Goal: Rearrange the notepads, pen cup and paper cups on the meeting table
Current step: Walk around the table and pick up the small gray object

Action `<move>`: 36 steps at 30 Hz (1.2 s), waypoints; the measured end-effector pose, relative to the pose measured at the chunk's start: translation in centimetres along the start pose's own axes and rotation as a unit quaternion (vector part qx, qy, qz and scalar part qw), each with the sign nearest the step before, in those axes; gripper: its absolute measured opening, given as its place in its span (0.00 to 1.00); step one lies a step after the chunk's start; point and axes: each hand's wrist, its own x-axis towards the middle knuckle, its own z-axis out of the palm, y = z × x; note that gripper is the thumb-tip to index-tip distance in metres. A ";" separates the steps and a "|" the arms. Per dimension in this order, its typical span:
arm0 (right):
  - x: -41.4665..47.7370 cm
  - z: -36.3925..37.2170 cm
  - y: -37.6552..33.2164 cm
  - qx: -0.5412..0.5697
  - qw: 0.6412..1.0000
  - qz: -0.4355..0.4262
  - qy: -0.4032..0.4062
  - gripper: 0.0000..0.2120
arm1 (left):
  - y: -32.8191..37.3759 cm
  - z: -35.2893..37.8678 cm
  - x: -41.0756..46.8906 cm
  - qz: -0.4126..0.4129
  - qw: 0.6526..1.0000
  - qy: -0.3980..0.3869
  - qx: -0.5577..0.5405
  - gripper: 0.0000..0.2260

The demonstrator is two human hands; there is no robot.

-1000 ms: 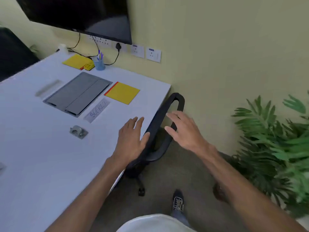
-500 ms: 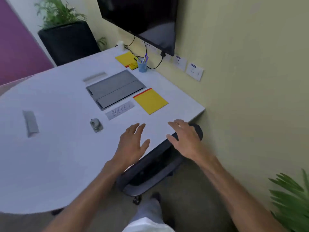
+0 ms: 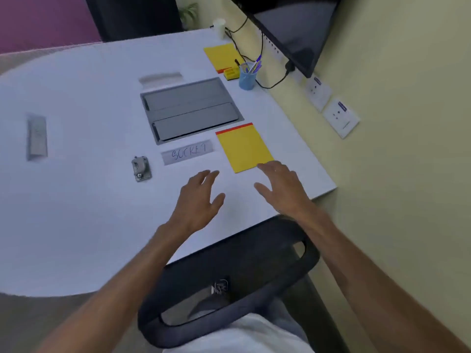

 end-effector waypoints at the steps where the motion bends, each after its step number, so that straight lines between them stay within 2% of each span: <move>1: 1.1 0.1 0.3 0.004 1.000 -0.003 -0.009 0.26 | -0.1 0.1 0.6 -0.008 1.000 0.004 -0.025 0.26; 11: 11.6 3.7 6.2 0.050 0.993 0.005 -0.103 0.28 | -1.1 4.5 8.1 -0.095 0.986 0.022 -0.133 0.24; 19: 20.2 7.3 13.3 0.035 0.983 0.020 -0.179 0.30 | -0.2 10.7 17.2 -0.206 0.967 -0.030 -0.147 0.29; 22: 23.0 7.8 15.0 0.037 0.982 0.031 -0.185 0.31 | -0.1 12.4 20.9 -0.279 0.943 -0.024 -0.182 0.30; 25: 25.0 8.3 16.2 0.085 0.975 0.072 -0.192 0.30 | 0.1 13.8 23.9 -0.363 0.908 0.000 -0.211 0.29; 27: 26.0 8.6 16.7 0.106 0.973 0.089 -0.187 0.25 | 0.1 14.8 25.3 -0.415 0.881 0.014 -0.226 0.30; 30: 27.2 9.0 17.1 0.148 0.967 0.128 -0.162 0.17 | 0.0 16.0 26.6 -0.455 0.863 0.022 -0.217 0.29; 33: 28.2 9.3 17.2 0.187 0.955 0.176 -0.146 0.07 | -0.4 16.3 27.5 -0.489 0.818 0.054 -0.297 0.25; 34: 28.6 9.4 17.2 0.200 0.950 0.190 -0.143 0.07 | -0.5 16.3 27.7 -0.495 0.804 0.068 -0.321 0.22; 36: 29.4 9.6 17.4 0.226 0.939 0.218 -0.144 0.15 | -1.2 16.4 28.0 -0.502 0.776 0.096 -0.370 0.12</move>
